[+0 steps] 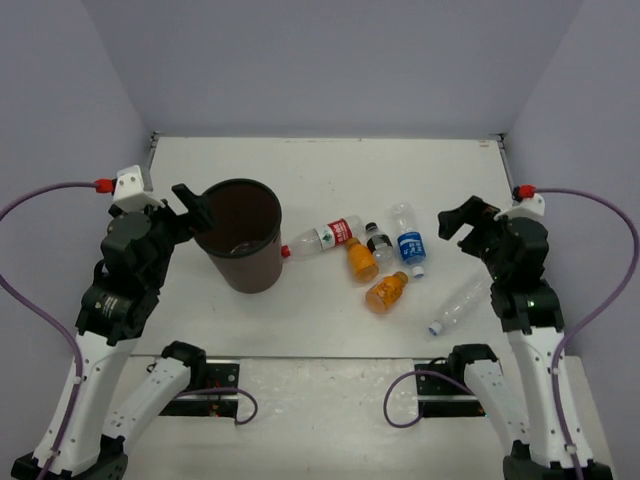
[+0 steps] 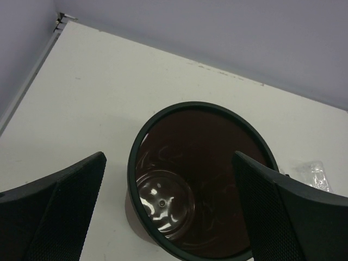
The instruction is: Put the plastic bottles in the bin
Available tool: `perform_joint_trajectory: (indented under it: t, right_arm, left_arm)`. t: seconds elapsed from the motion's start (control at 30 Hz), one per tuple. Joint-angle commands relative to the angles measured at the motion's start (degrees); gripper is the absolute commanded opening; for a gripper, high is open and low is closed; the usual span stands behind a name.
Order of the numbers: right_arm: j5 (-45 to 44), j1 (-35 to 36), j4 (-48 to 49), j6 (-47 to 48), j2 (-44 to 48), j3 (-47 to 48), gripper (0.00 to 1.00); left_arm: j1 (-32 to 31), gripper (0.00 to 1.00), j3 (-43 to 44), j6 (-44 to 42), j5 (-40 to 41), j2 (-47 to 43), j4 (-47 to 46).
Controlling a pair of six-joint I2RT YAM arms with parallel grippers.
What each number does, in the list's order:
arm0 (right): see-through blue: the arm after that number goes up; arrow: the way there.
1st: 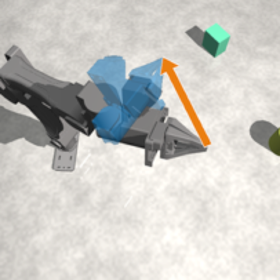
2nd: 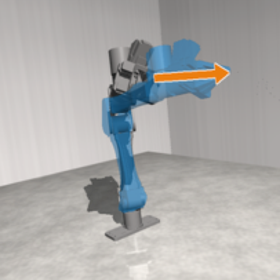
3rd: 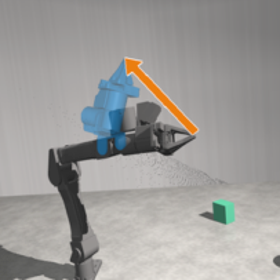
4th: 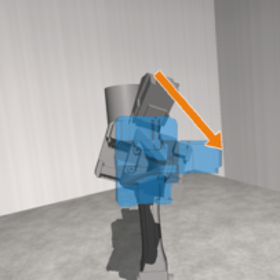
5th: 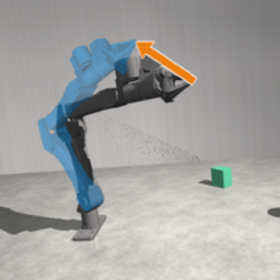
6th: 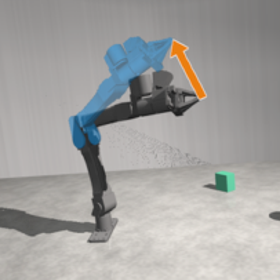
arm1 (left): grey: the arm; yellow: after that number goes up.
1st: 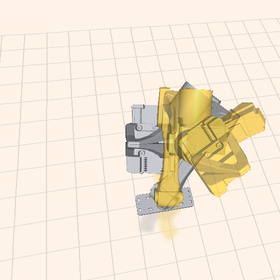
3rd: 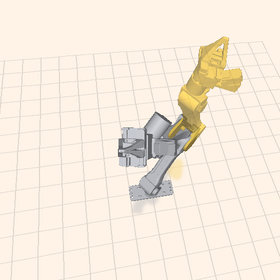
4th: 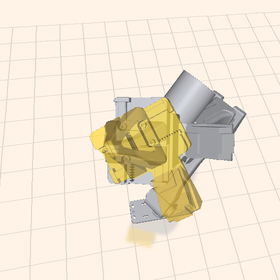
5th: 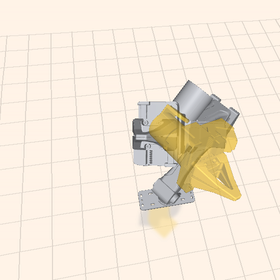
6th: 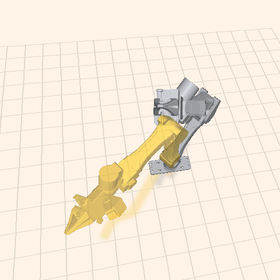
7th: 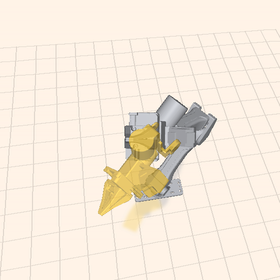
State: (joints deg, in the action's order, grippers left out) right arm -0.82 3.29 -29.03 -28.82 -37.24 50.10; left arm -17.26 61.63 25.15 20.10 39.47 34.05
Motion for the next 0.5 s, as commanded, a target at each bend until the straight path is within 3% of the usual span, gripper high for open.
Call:
perform_joint_trajectory:
  t: [0.0, 0.2, 0.47]
  right_arm:
    - [10.7, -0.3, 3.0, 2.2, -12.7, -2.1, 0.99]
    - [8.8, 0.1, 7.8, 3.8, -27.0, -3.8, 0.99]
    - [2.2, 3.7, 7.4, 5.7, -43.8, 0.9, 0.99]
  left_arm:
    - [0.4, 1.0, -1.7, 0.7, -0.8, 0.6, -3.9]
    - [0.4, 1.0, -2.5, 1.3, -0.8, -0.9, -4.2]
    - [0.4, 1.0, -4.5, 1.0, -5.6, -0.6, -7.3]
